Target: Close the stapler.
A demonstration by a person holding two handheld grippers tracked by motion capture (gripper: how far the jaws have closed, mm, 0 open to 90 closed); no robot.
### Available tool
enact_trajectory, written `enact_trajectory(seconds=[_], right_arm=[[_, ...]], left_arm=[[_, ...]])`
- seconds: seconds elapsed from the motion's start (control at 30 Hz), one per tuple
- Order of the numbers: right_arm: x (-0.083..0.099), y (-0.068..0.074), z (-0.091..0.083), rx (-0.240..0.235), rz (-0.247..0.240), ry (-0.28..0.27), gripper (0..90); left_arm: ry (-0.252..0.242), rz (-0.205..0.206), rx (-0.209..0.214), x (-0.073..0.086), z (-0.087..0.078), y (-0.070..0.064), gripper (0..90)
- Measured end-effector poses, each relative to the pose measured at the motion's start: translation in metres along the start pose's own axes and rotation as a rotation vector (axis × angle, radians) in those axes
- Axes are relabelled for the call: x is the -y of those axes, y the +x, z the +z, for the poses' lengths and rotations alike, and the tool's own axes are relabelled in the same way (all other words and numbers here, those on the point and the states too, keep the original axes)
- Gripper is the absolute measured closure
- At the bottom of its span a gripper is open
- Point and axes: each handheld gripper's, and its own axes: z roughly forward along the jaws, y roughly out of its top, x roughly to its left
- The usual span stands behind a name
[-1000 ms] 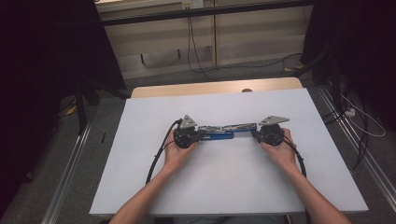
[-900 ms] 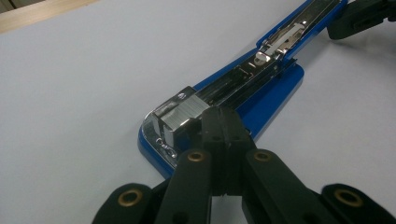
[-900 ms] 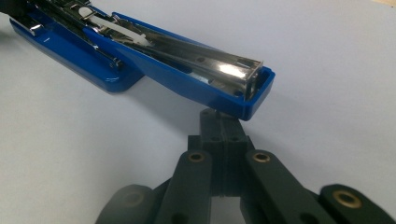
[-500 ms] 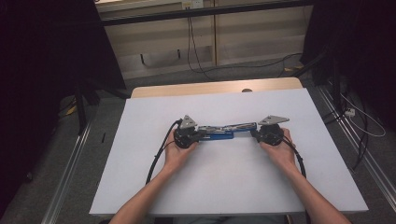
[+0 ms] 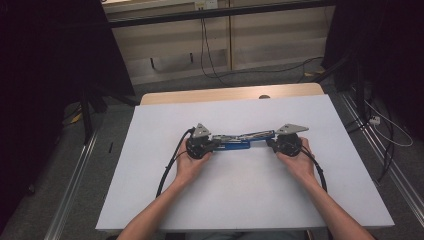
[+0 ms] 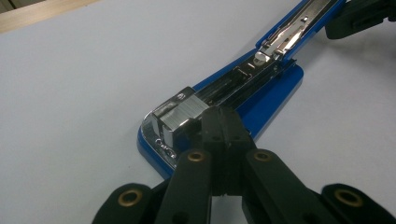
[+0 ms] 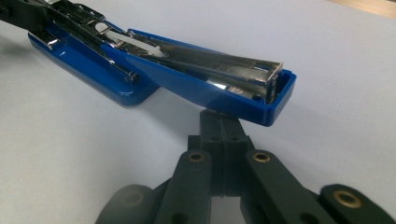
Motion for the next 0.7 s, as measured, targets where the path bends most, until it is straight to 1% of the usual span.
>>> enact_trajectory(seconds=[0.13,0.17,0.2,0.27,0.3,0.33,0.37,0.4,0.43,0.47,0.53,0.63,0.7], right_arm=[[-0.0005,0.0008,0.0,-0.007,-0.001,-0.013,90.0],[-0.0005,0.001,0.0002,-0.006,0.0,-0.015,90.0],[-0.0005,0.001,0.0001,-0.006,-0.001,-0.016,90.0],[-0.0006,0.0008,-0.0001,-0.006,0.001,-0.02,90.0],[-0.0006,0.0008,-0.0001,-0.006,0.002,-0.024,90.0],[-0.0006,0.0008,-0.0001,-0.006,0.0,-0.025,90.0],[-0.0007,0.001,-0.0001,-0.006,-0.001,-0.025,90.0],[-0.0008,0.0011,0.0,-0.006,-0.003,-0.027,90.0],[-0.0009,0.0013,-0.0001,-0.006,-0.003,-0.029,90.0],[-0.0011,0.0016,-0.0002,-0.005,-0.004,-0.031,90.0],[-0.0017,0.002,-0.0009,-0.008,-0.004,-0.039,90.0],[-0.0027,0.002,-0.0028,-0.009,-0.003,-0.053,90.0],[-0.0031,0.0015,-0.0042,-0.007,-0.001,-0.059,90.0]], left_arm=[[0.0,-0.001,0.001,0.0001,0.0,-0.0002,90.0],[0.001,0.008,-0.003,-0.0001,-0.0002,0.0002,90.0],[0.0,0.003,-0.001,0.0,-0.0001,0.0,90.0],[0.001,0.008,-0.004,-0.0001,-0.0002,0.0002,90.0],[0.001,0.007,-0.003,-0.0002,-0.0002,0.0002,90.0],[-0.001,-0.005,0.001,0.0,0.0002,-0.0004,90.0],[0.0,0.0,-0.001,0.0,0.0,0.0001,90.0],[-0.002,-0.003,0.005,0.0001,-0.0002,0.0002,90.0],[0.002,0.005,0.0,0.0001,-0.0005,0.0004,90.0],[-0.001,-0.002,0.002,0.0002,0.0,-0.0008,90.0],[-0.005,-0.003,-0.001,0.0001,0.0005,-0.0009,90.0],[-0.002,0.009,-0.014,0.0,-0.0003,0.0002,90.0],[-0.003,-0.004,0.0,0.0,0.0002,-0.0003,90.0]])
